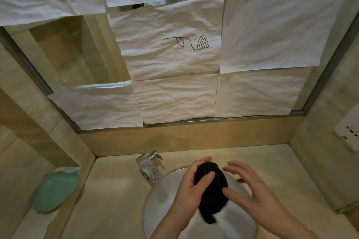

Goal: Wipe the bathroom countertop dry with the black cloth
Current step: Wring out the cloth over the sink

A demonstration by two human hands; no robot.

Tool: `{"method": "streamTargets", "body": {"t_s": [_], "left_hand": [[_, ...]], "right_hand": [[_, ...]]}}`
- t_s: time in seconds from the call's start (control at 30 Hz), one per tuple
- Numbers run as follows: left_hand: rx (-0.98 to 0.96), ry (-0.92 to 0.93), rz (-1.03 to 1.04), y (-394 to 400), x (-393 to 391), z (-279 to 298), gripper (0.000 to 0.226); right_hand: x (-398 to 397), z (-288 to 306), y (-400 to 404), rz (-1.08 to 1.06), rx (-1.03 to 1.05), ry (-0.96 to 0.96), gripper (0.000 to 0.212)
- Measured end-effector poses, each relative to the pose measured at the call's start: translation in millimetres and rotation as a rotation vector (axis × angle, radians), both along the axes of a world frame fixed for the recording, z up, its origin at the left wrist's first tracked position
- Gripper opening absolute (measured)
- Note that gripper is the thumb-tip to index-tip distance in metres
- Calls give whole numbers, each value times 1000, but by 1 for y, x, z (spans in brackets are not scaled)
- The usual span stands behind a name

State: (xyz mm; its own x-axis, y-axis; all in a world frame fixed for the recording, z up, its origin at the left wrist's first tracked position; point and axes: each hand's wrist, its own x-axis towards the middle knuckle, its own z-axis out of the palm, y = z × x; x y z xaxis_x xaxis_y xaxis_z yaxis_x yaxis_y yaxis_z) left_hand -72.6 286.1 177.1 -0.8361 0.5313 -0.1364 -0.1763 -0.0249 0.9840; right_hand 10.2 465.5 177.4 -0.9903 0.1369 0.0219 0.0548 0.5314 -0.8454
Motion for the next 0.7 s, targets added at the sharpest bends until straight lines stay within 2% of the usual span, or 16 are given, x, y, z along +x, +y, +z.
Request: {"method": "streamTargets", "body": {"t_s": [0.07, 0.2, 0.3, 0.37, 0.47, 0.53, 0.6, 0.7], "left_hand": [[7, -27, -74, 2, 1, 9, 17], [1, -89, -164, 1, 0, 18, 24], [86, -268, -207, 3, -1, 13, 38], [193, -385, -235, 0, 0, 5, 50], [233, -504, -205, -4, 1, -3, 69], [183, -523, -117, -1, 3, -7, 65], [140, -459, -15, 6, 5, -13, 49], [208, -534, 27, 8, 10, -12, 47]], "right_hand": [[-7, 16, -14, -30, -270, 40, 43], [-18, 37, -23, 79, -393, -53, 49], [-23, 39, -19, 150, -299, -67, 40], [-27, 41, -19, 102, -222, -7, 31], [-30, 40, -21, 75, -135, 99, 27], [-30, 36, -27, 133, -41, 152, 28], [-29, 33, -34, 130, -29, 228, 28], [-28, 33, -36, 86, -11, 360, 18]]}}
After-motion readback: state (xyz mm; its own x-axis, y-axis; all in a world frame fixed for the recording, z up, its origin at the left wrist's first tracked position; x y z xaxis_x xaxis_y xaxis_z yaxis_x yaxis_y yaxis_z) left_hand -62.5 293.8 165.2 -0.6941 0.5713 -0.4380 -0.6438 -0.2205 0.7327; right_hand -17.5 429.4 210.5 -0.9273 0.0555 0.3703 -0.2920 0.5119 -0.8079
